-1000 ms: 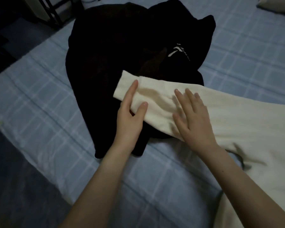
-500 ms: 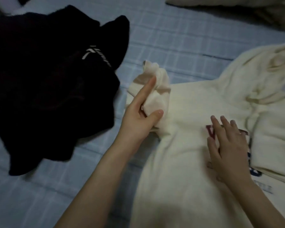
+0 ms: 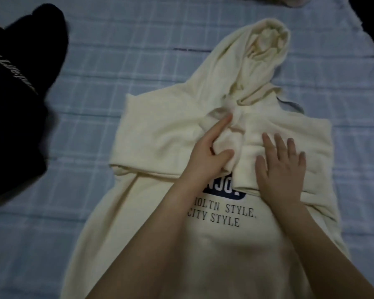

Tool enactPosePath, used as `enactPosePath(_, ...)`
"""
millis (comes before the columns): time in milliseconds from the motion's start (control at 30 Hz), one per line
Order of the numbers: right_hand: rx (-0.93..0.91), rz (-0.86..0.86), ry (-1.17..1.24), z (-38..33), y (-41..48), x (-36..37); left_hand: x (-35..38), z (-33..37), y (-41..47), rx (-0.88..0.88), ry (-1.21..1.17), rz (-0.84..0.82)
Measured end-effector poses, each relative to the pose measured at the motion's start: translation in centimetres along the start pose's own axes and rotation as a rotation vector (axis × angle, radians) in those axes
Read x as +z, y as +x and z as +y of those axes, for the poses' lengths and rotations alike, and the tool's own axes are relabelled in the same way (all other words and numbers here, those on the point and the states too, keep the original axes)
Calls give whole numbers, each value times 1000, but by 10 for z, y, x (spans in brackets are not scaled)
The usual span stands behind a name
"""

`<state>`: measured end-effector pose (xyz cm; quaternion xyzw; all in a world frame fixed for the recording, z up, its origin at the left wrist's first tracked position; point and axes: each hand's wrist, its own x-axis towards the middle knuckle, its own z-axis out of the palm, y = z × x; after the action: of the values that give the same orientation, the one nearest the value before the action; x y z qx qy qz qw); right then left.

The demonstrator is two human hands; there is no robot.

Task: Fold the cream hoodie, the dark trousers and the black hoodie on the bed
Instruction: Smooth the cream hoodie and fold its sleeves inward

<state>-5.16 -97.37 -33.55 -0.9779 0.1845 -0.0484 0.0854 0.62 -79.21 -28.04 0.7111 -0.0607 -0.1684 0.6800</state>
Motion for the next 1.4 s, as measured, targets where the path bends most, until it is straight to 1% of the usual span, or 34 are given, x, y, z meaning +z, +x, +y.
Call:
enactPosePath(67, -4, 33, -13, 2, 0, 11, 2, -14, -1, -63, 20, 48)
enactPosePath(133, -15, 56, -13, 3, 0, 15, 1, -19, -4, -64, 34, 64)
enactPosePath(200, -14, 53, -17, 5, 1, 16, -6, -13, -7, -3, 42, 89)
enactPosePath(267, -11, 41, -27, 6, 1, 16, -19, -8, -10, 83, 92, 186)
enactPosePath(300, -10, 35, -31, 5, 0, 16, -28, -8, -12, 112, 157, 245)
enactPosePath(333, -9, 33, -32, 5, 0, 16, -36, -8, -13, 102, 266, 294)
enactPosePath(367, -9, 34, -31, 5, 0, 16, -44, -8, -14, 41, 421, 319)
enactPosePath(433, -7, 37, -31, 5, 0, 16, -55, -9, -21, -160, 760, 310)
enactPosePath(467, -7, 39, -31, 4, 1, 16, -59, -10, -27, -223, 876, 327)
enactPosePath(500, -6, 40, -34, 5, 1, 16, -61, -10, -33, -234, 959, 375)
enactPosePath(533, -5, 39, -36, 5, 1, 16, -60, -9, -40, -194, 1020, 439)
enactPosePath(567, -4, 38, -37, 4, 1, 16, -59, -6, -44, -106, 1074, 486)
enactPosePath(600, -3, 41, -37, 3, 1, 16, -57, -4, -44, 17, 1126, 479)
enactPosePath(633, -4, 44, -40, 2, 1, 16, -53, -3, -38, 160, 1171, 413)
enactPosePath(667, -3, 46, -45, 2, 1, 16, -47, -2, -28, 297, 1218, 309)
enactPosePath(700, -2, 47, -50, 3, 1, 16, -41, -4, -14, 394, 1263, 200)
enactPosePath(733, -3, 51, -54, 3, 1, 17, -35, -7, 0, 438, 1304, 108)
enactPosePath(767, -2, 58, -58, 3, 0, 18, -32, -14, 13, 432, 1346, 28)
enactPosePath(833, 6, 73, -65, 3, 0, 21, -32, -35, 33, 332, 1428, -97)
enactPosePath(900, 6, 74, -67, 3, 0, 23, -37, -55, 40, 246, 1447, -161)
enactPosePath(967, 7, 63, -70, 3, 0, 22, -40, -60, 40, 244, 1397, -164)
enactPosePath(1067, 15, 52, -75, 3, 0, 21, -38, -48, 40, 250, 1276, -149)
enactPosePath(1100, 16, 51, -79, 3, -1, 21, -38, -41, 39, 277, 1250, -110)
enactPosePath(1167, 13, 45, -89, 3, -1, 22, -35, -28, 41, 385, 1246, -22)
enactPosePath(1200, 10, 43, -91, 3, 0, 22, -34, -23, 44, 433, 1264, -4)
enactPosePath(1233, 8, 43, -91, 4, 0, 23, -33, -20, 49, 438, 1281, -19)
enactPosePath(1267, 6, 47, -92, 4, 0, 24, -33, -17, 55, 395, 1279, -55)
enactPosePath(1300, 6, 54, -90, 5, 0, 24, -35, -16, 63, 316, 1252, -85)
enactPosePath(1367, 6, 61, -80, 5, 0, 24, -41, -17, 80, 173, 1171, -102)
enactPosePath(1400, 4, 63, -75, 5, 0, 24, -43, -16, 85, 143, 1141, -107)
